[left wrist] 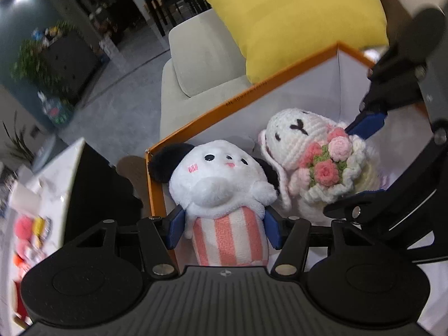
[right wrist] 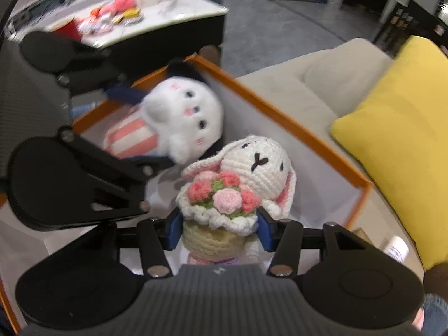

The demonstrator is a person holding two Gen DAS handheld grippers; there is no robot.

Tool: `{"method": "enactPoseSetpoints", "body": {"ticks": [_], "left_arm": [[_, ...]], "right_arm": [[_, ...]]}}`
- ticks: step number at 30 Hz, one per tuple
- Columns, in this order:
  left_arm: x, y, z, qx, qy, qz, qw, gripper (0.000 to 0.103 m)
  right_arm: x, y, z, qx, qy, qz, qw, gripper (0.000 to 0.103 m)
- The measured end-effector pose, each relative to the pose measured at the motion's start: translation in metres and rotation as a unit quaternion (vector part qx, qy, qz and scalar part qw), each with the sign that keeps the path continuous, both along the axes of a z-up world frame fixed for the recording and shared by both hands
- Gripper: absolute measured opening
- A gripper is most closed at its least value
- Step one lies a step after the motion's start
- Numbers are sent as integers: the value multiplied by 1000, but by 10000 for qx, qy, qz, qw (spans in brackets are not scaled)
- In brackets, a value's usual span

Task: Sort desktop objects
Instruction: 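Lift both plushes and carry them over the orange box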

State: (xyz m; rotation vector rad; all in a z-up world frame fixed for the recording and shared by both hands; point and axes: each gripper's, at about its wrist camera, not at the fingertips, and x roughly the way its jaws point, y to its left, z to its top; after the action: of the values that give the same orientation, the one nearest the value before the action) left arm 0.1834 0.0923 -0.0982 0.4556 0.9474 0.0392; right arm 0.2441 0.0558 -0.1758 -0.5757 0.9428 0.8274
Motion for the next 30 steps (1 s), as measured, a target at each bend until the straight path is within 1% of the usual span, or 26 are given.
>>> {"method": "enactPoseSetpoints", "body": {"ticks": [5, 9, 11, 12, 14, 16, 17, 19, 22, 27, 29, 30], "left_arm": [[8, -2, -15, 221, 221, -166, 9994, 68], [13, -4, -23, 314, 283, -253, 9988, 71], [15, -4, -24, 293, 342, -338, 9984, 71], [14, -3, -24, 281, 338, -381, 9983, 73], [12, -2, -24, 233, 380, -485, 9978, 76], [9, -1, -24, 192, 470, -642, 9966, 77], [8, 0, -22, 161, 482, -662, 9965, 77], [5, 5, -16, 37, 482, -627, 9969, 78], [-3, 14, -2, -368, 459, -568, 9967, 78], [-31, 27, 25, -766, 146, -429, 9960, 78], [-42, 31, 37, -1009, 58, -374, 9942, 78], [-46, 33, 42, -1078, 32, -284, 9938, 78]], "right_arm": [[10, 11, -17, -238, 202, 255, 9992, 55], [9, 13, -18, -356, 205, 474, 9980, 56], [12, 13, -20, -422, 298, 527, 9973, 60], [12, 13, -20, -435, 326, 533, 9971, 61], [11, 13, -19, -495, 307, 570, 9967, 62], [9, 12, -18, -547, 327, 622, 9960, 68], [8, 12, -18, -553, 334, 642, 9958, 70], [9, 10, -15, -509, 407, 585, 9962, 73], [10, 5, -8, -458, 507, 490, 9965, 75], [1, 0, 9, -564, 456, 570, 9957, 75], [-3, -1, 12, -657, 443, 570, 9952, 72], [-3, 0, 11, -708, 467, 567, 9948, 68]]}}
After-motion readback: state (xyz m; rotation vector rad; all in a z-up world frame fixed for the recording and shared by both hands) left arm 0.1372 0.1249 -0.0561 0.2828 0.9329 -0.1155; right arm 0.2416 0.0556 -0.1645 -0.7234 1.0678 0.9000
